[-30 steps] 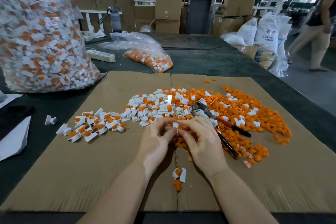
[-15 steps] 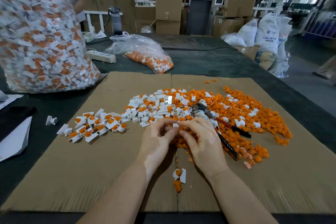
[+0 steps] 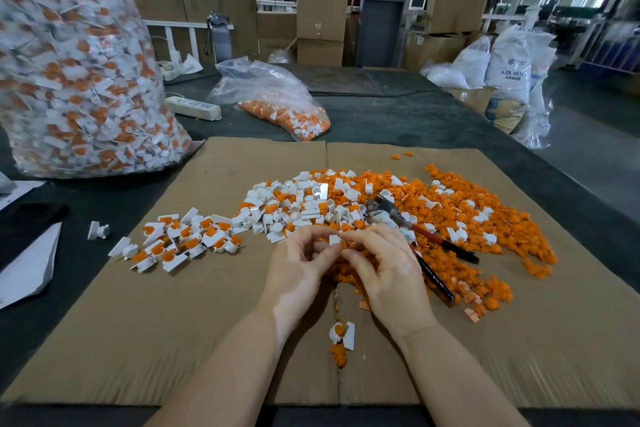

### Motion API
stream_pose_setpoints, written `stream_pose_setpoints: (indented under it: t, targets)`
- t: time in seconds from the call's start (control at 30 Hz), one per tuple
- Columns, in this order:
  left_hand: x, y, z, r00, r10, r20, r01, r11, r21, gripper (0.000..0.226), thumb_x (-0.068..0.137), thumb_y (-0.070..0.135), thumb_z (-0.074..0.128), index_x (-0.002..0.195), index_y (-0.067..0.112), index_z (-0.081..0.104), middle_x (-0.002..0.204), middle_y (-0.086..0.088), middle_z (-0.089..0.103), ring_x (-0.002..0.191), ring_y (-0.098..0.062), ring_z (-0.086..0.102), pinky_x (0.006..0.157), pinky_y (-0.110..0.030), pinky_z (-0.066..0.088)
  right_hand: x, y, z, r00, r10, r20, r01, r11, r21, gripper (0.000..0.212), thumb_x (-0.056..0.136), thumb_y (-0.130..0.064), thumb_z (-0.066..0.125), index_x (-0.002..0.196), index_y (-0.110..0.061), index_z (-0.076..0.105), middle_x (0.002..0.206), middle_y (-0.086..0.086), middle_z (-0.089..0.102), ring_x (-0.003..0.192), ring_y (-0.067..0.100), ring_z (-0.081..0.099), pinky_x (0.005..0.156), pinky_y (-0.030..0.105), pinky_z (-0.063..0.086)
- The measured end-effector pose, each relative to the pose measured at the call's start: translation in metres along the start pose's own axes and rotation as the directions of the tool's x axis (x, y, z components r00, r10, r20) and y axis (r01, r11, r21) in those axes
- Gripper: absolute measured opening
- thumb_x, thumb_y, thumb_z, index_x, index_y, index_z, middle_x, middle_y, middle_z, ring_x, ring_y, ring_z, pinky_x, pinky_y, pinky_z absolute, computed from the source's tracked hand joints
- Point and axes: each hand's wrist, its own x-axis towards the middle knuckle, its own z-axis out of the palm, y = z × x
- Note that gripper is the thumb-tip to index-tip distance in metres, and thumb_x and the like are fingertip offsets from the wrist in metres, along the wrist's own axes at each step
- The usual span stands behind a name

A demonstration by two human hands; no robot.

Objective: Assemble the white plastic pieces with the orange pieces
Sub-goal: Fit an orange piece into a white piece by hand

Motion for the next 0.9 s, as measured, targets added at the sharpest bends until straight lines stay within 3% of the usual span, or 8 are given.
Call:
stream_pose_setpoints:
  t: [0.13, 0.43, 0.6, 0.67, 0.77, 0.9]
  targets:
    - [0.0, -0.001, 0.0, 1.0, 0.001, -0.003, -0.001, 1.0, 0.0, 0.012, 0.086, 0.012, 0.065, 0.096, 0.019, 0.066, 0.082, -0.021, 0.065, 0.082, -0.031, 0.065, 0.074, -0.032, 0.055, 0.0, 0.0, 0.0, 1.0, -0.004, -0.005, 0.004, 1.0, -0.004, 0.018, 0.083, -0.009, 0.068, 0.1, -0.012, 0.07, 0.087, -0.002, 0.063, 0.088, 0.013, 0.055, 0.082, 0.026, 0.045]
    - [0.0, 0.001, 0.0, 1.0, -0.006, -0.013, 0.007, 0.999, 0.046, 0.012, 0.087, 0.013, 0.065, 0.097, 0.018, 0.066, 0.077, -0.013, 0.066, 0.073, -0.018, 0.064, 0.065, -0.018, 0.052, 0.001, 0.0, 0.0, 1.0, -0.023, -0.011, 0.023, 1.0, -0.012, 0.017, 0.081, -0.009, 0.07, 0.098, -0.012, 0.071, 0.088, -0.002, 0.066, 0.088, 0.015, 0.057, 0.082, 0.029, 0.046]
    - [0.0, 0.001, 0.0, 1.0, -0.01, -0.015, 0.01, 0.999, 0.039, 0.012, 0.088, 0.012, 0.063, 0.098, 0.017, 0.065, 0.082, -0.021, 0.063, 0.082, -0.034, 0.063, 0.076, -0.04, 0.054, 0.001, 0.0, 0.001, 1.0, -0.018, -0.017, 0.018, 0.999, -0.032, 0.02, 0.083, -0.019, 0.069, 0.102, -0.012, 0.069, 0.089, -0.002, 0.065, 0.089, 0.014, 0.057, 0.083, 0.035, 0.047]
    - [0.001, 0.001, 0.001, 1.0, -0.009, -0.027, 0.01, 0.999, 0.041, 0.012, 0.087, 0.012, 0.064, 0.097, 0.019, 0.065, 0.076, -0.018, 0.062, 0.078, -0.03, 0.063, 0.077, -0.039, 0.054, 0.001, 0.0, -0.001, 0.998, 0.039, -0.058, -0.044, 0.996, -0.075, 0.025, 0.084, -0.026, 0.067, 0.105, -0.013, 0.067, 0.094, -0.001, 0.064, 0.094, 0.016, 0.057, 0.087, 0.033, 0.042]
    - [0.002, 0.0, 0.001, 0.998, 0.005, -0.055, -0.002, 0.998, 0.058, 0.014, 0.085, 0.011, 0.066, 0.096, 0.019, 0.065, 0.065, 0.001, 0.059, 0.064, -0.007, 0.059, 0.064, -0.018, 0.05, 0.006, 0.004, -0.008, 0.966, 0.206, -0.157, -0.236, 0.951, -0.2, 0.03, 0.09, -0.03, 0.059, 0.114, -0.013, 0.063, 0.109, 0.002, 0.064, 0.107, 0.019, 0.055, 0.092, 0.036, 0.033]
    - [0.002, 0.0, 0.001, 0.999, 0.022, -0.05, -0.015, 0.992, 0.121, 0.013, 0.086, 0.012, 0.065, 0.096, 0.021, 0.063, 0.068, 0.0, 0.056, 0.066, -0.007, 0.055, 0.063, -0.015, 0.046, 0.017, 0.017, -0.025, 0.806, 0.59, -0.048, -0.531, 0.685, -0.498, 0.051, 0.093, -0.053, 0.036, 0.129, -0.019, 0.048, 0.133, 0.005, 0.047, 0.125, 0.022, 0.037, 0.103, 0.043, 0.025]
